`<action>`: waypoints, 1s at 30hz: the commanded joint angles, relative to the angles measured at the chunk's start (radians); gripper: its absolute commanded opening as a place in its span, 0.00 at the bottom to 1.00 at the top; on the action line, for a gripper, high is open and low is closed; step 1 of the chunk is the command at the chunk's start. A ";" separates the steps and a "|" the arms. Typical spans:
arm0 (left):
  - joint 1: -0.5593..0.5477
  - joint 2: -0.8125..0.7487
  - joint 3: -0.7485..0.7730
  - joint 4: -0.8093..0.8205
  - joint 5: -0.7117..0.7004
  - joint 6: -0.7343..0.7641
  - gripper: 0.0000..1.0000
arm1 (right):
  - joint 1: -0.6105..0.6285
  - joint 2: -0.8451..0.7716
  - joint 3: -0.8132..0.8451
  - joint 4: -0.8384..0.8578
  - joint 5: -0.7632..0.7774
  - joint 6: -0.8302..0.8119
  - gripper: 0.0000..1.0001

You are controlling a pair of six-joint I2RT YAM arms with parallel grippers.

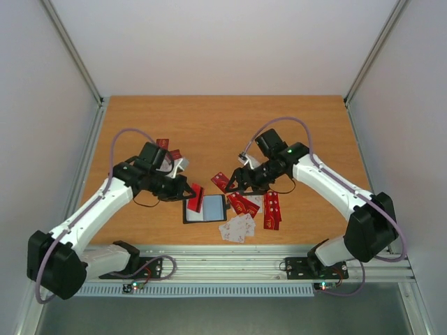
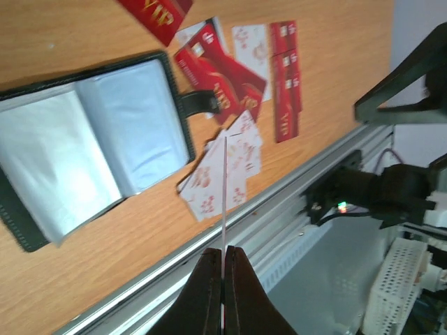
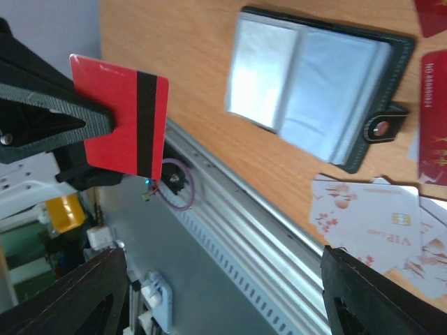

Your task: Put the credit cards into the card holder

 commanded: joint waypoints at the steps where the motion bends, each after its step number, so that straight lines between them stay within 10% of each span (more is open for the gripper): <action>1: 0.009 0.027 -0.050 -0.005 -0.047 0.096 0.00 | 0.016 0.033 -0.017 0.024 0.102 0.017 0.77; 30: 0.089 0.460 -0.141 0.245 0.131 0.143 0.00 | 0.102 0.174 -0.030 0.127 0.044 -0.127 0.64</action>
